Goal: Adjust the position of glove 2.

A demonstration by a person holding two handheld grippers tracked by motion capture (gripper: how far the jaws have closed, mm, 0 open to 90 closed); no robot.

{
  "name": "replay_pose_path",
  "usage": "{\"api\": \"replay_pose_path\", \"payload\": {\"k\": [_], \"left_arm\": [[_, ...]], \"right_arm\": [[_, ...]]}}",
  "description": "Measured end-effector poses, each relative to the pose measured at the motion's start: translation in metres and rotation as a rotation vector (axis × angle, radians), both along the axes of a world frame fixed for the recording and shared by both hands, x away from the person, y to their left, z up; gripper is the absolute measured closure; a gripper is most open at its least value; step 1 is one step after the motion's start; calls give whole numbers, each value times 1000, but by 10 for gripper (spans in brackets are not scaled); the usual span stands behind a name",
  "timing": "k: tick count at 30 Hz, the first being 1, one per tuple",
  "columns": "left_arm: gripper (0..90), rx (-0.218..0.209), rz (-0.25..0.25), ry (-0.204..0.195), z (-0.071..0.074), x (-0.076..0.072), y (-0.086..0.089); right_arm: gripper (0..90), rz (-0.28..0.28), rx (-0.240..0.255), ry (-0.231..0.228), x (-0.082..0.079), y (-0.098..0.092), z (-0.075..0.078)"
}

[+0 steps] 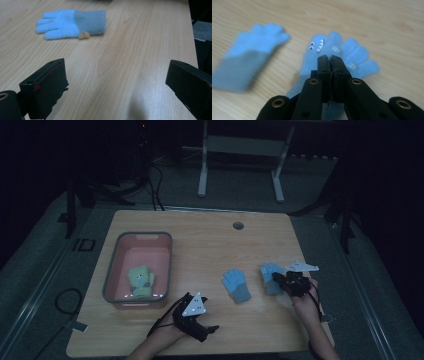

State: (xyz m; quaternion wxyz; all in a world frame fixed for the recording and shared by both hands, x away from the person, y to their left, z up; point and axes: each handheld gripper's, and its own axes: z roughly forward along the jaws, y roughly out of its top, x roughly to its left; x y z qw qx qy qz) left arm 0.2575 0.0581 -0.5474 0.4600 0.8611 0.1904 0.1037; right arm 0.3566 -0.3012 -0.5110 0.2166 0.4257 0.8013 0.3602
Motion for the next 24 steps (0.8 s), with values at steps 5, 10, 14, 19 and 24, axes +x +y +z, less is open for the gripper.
{"api": "replay_pose_path", "payload": {"k": [5,10,14,19,24], "left_arm": [[37,4,-2,1,0,0,-1],[37,4,-2,-1,0,0,0],[37,1,1,-2,0,0,0],[37,-1,2,-4,1,-1,1],[37,0,5,-3,1,-1,1]], "right_arm": [[870,80,60,-34,-2,14,18],[870,175,62,-29,1,37,23],[870,244,53,-11,2,57,19],[870,320,60,14,3,75,13],[869,367,22,21,3,88,9]]}}
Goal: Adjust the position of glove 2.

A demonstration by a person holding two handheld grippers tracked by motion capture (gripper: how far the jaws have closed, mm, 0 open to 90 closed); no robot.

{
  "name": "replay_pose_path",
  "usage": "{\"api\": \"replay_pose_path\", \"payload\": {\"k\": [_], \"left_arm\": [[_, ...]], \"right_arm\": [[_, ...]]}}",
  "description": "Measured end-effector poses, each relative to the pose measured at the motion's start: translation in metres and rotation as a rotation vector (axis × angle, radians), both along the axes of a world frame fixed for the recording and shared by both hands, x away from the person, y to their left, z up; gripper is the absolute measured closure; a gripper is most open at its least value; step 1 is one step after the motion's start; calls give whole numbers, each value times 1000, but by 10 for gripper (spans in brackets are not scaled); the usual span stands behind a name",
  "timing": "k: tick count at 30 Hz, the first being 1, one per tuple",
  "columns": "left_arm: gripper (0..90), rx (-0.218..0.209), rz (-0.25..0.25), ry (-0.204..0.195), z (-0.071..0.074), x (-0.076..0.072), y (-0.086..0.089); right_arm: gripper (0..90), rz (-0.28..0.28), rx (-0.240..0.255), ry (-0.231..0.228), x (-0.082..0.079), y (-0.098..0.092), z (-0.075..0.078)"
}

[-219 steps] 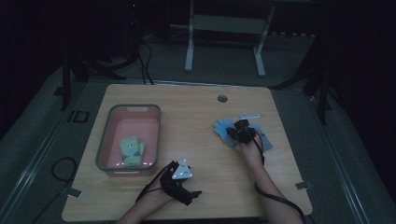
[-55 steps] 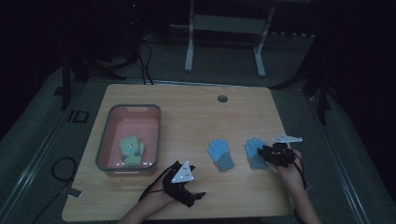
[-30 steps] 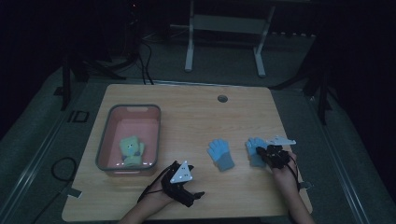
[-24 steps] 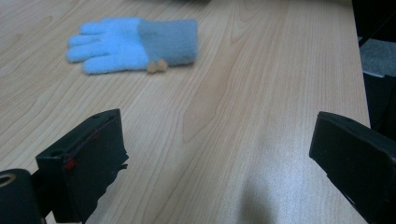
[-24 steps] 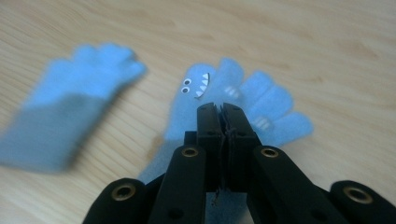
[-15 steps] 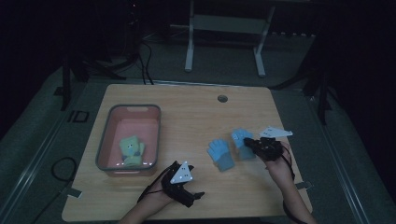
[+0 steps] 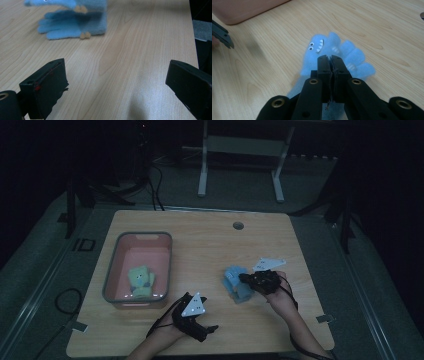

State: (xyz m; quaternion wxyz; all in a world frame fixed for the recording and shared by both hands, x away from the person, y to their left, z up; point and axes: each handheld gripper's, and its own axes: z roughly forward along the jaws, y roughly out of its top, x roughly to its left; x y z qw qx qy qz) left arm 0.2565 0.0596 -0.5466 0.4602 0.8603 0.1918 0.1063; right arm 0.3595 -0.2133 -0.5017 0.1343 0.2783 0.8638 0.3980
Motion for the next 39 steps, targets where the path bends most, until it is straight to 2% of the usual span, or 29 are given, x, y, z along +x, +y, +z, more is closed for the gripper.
{"api": "replay_pose_path", "payload": {"k": [4,8,10,20,24,28,33,34,37,39], "left_arm": [[37,0,1,-1,0,0,0],[37,2,1,0,0,0,0],[37,2,2,0,0,0,0],[37,1,-2,-3,0,0,-1],[37,-4,-3,-7,0,-1,-1],[38,-26,-2,-17,1,0,0],[44,-50,22,-38,5,-1,-1],[45,-54,28,-38,5,0,-2],[55,-26,54,-17,9,1,-7],[58,-37,59,4,11,2,-10]], "right_arm": [[869,27,-2,27,2,3,-5],[868,32,-28,60,5,4,-14],[867,30,-55,61,6,4,-18],[859,18,-23,131,9,5,-36],[856,6,-17,132,9,4,-41],[833,-2,-6,131,8,4,-41],[654,-7,24,87,4,1,-29],[578,-12,34,76,3,-1,-26],[413,-27,80,74,3,-4,-20],[270,-23,134,92,4,-7,-18]]}}
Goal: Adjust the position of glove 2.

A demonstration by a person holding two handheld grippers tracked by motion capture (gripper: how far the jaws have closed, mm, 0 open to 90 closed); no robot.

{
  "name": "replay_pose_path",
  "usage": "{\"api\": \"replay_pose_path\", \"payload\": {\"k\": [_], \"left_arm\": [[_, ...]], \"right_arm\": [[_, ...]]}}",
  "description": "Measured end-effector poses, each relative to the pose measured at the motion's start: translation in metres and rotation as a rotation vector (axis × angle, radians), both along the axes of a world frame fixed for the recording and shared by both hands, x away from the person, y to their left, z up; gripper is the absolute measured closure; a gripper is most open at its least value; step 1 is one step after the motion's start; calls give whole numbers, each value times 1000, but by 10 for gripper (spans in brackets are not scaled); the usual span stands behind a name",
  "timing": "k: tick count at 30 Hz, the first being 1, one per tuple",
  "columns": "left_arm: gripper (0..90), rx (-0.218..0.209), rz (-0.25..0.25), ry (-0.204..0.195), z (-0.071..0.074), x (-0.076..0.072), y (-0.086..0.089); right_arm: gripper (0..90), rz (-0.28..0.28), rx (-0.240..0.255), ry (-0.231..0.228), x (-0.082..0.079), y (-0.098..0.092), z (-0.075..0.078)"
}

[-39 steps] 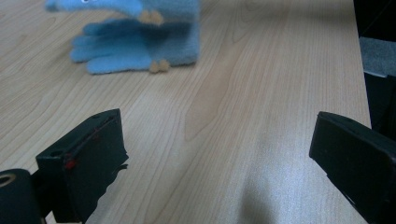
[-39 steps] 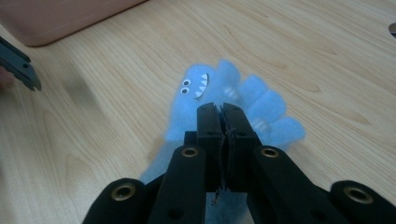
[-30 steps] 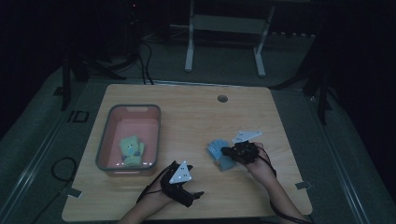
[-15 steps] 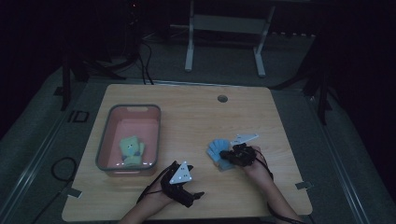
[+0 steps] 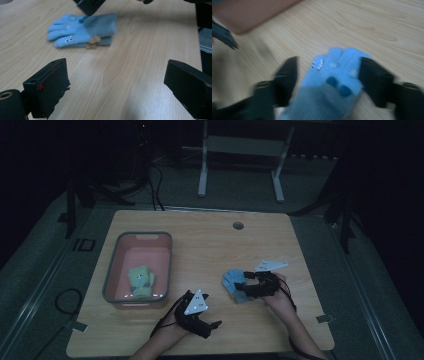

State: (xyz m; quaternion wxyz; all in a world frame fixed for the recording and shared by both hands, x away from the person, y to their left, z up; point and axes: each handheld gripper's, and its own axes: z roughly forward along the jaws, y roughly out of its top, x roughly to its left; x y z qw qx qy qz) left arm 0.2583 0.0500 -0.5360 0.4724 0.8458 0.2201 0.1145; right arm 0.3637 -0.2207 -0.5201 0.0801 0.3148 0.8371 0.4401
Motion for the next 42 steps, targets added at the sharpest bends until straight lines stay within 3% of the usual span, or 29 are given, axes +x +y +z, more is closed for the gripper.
{"api": "replay_pose_path", "payload": {"k": [2,4,7,10,12,13,15,16,18,19,26,28,31,33,36,38,42], "left_arm": [[67,-4,-16,11,1,2,-4],[69,20,-43,11,1,3,-9],[94,17,-75,26,-2,7,-18],[127,35,-112,0,-5,11,-28],[146,47,-122,-8,-5,13,-32],[151,64,-147,-29,-5,15,-38],[153,79,-166,-58,-5,18,-44],[170,94,-179,-83,-4,19,-48],[196,110,-203,-145,-3,25,-58],[218,125,-210,-162,-3,28,-61],[335,201,-283,-247,-10,47,-82],[375,246,-281,-280,-13,52,-85],[421,290,-260,-293,-18,58,-89],[430,300,-252,-292,-20,60,-90],[525,324,-235,-311,-23,61,-90],[581,318,-227,-314,-25,61,-90],[700,303,-242,-287,-22,65,-82]], "right_arm": [[212,-23,35,17,2,-3,0],[165,-30,57,25,4,-6,-1],[160,-39,20,-9,7,-11,-2],[141,-65,-16,-52,8,-15,0],[141,-76,-14,-42,8,-17,0],[142,-91,2,3,12,-22,1],[143,-98,10,10,12,-23,1],[139,-101,22,46,14,-26,2],[139,-109,27,37,14,-26,2],[121,-86,55,54,14,-28,3],[172,-101,61,58,18,-29,5],[192,-103,57,53,18,-29,5],[216,-113,51,55,21,-29,5],[230,-121,51,63,22,-28,5],[244,-135,45,83,27,-24,3],[248,-141,35,89,31,-21,2],[310,-126,37,147,39,-13,-4]]}}
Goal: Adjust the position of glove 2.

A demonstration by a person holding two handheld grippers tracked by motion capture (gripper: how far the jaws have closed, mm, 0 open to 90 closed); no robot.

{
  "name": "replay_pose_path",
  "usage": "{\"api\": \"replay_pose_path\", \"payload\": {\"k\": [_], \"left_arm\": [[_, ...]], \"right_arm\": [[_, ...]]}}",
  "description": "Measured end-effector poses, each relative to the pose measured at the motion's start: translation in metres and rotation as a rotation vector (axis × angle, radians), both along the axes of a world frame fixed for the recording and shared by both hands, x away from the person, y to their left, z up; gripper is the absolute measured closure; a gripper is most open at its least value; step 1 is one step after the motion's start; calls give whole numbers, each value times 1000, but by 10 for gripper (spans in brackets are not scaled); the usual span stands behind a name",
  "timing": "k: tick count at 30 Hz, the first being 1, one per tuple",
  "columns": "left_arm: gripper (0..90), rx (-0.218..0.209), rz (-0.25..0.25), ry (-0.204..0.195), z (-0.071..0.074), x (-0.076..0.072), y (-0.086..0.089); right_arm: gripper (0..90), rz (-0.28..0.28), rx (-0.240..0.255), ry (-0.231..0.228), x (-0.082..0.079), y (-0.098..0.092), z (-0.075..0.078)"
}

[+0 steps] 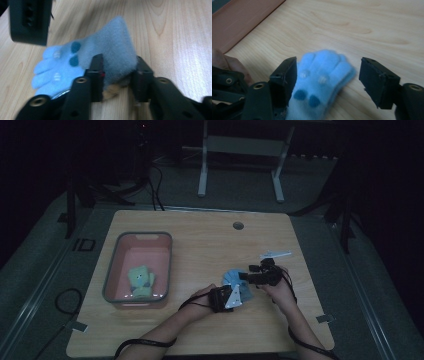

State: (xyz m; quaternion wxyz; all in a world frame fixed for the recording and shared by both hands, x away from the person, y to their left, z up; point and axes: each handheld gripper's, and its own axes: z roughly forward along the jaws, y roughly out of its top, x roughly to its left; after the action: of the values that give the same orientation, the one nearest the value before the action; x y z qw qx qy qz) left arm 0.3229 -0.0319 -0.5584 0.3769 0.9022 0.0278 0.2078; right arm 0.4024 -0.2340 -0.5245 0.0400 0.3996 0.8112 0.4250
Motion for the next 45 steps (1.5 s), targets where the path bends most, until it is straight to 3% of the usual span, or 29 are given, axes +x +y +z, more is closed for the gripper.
{"api": "replay_pose_path", "payload": {"k": [6,12,16,17,19,21,23,25,28,30,34,39,41,42,45], "left_arm": [[759,15,-85,70,6,3,19],[751,33,-136,64,7,2,27],[734,36,-136,70,7,3,25],[720,37,-133,70,6,3,25],[701,34,-131,76,6,3,26],[674,28,-124,82,5,3,26],[662,26,-116,82,5,3,26],[637,6,-110,98,6,3,26],[625,-13,-102,112,7,0,28],[648,-16,-97,106,9,-1,29],[673,-25,-94,117,11,0,33],[570,-24,-76,131,11,1,34],[478,-28,-61,127,10,0,34],[454,-28,-63,129,11,-1,35],[392,-38,-59,117,13,-5,38]], "right_arm": [[312,0,-15,27,5,9,-10],[292,-3,-18,47,0,10,-18],[278,1,-6,58,-4,11,-22],[336,-7,-10,34,-6,11,-21],[419,-6,0,30,-6,12,-19],[516,5,-48,45,-4,17,-19],[548,22,-77,52,-3,21,-22],[736,40,-85,46,-5,22,-22],[845,32,-98,14,-10,23,-16],[852,26,-69,15,-12,22,-12],[852,20,-65,-6,-18,20,-2],[850,-24,-62,-6,-26,10,5],[843,-37,-67,3,-27,5,2],[828,-47,-66,15,-26,3,-1],[649,-79,-64,47,-25,-2,-9]]}}
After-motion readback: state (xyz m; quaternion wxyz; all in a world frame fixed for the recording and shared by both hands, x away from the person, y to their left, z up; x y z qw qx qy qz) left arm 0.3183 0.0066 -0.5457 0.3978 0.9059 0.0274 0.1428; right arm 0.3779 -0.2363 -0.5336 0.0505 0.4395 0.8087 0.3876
